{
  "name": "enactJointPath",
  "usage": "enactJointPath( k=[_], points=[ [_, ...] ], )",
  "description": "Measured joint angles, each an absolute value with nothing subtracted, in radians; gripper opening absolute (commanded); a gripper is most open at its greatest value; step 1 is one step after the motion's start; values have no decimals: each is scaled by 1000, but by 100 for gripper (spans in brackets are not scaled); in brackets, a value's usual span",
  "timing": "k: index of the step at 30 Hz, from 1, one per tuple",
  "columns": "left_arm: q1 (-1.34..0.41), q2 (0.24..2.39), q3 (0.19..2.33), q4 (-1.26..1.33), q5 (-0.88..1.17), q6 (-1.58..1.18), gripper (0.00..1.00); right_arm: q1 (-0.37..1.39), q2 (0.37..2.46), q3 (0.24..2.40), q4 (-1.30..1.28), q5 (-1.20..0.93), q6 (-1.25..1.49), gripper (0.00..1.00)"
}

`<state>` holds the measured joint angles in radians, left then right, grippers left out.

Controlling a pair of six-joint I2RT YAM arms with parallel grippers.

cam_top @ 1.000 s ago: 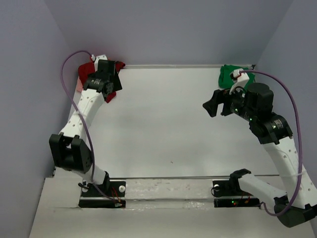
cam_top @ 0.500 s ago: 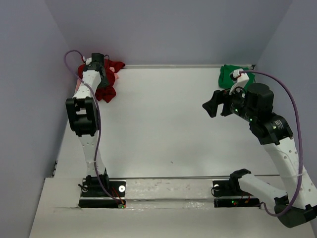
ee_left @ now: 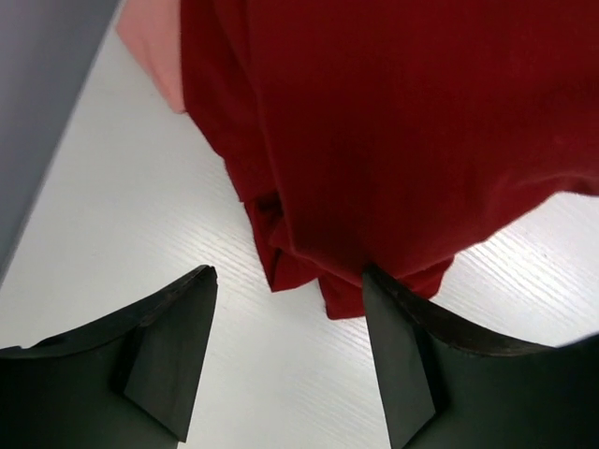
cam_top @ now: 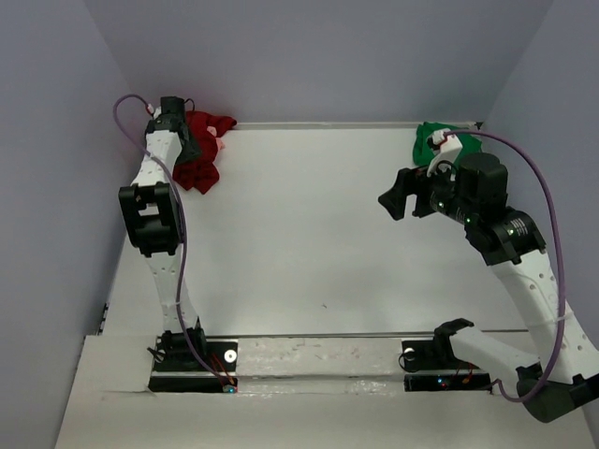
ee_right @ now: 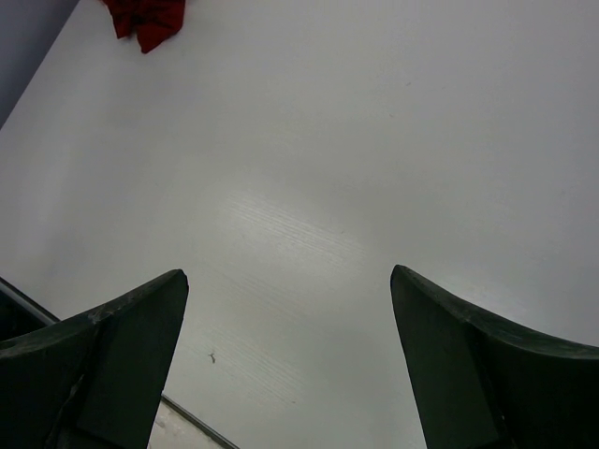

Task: Fold and stack the t-shirts
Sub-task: Grab crumpled tshirt from the corner of the board with the left arm

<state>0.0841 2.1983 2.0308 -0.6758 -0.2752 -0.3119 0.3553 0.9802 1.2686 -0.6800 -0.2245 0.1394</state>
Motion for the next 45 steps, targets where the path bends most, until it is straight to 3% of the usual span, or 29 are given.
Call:
enactJointPath(
  k=[8,12,15,23,24,32,39,45],
  points=[
    [101,2190,1969,-624,-96,-285,75,355,995,1269,-679,-244,153,95],
    [125,2188,1962,-583,-29,-273,59,355,993,1267,-679,-245,154,95],
    [143,2188,1959,-566,-2,-270,55,355,987,1267,-678,-247,154,95],
    [177,2192,1965,-538,52,-273,2,355,991,1260,-673,-279,165,95],
    [176,2192,1962,-532,55,-273,0,355,995,1258,-672,-282,168,95],
    [143,2108,1857,-503,56,-271,0,355,1082,1191,-612,-300,224,92],
    [29,1928,1825,-520,-12,-271,0,381,1351,1189,-507,-334,293,93],
    [-52,1767,1825,-555,-31,-276,0,484,1726,1497,-505,-300,287,94]
  ],
)
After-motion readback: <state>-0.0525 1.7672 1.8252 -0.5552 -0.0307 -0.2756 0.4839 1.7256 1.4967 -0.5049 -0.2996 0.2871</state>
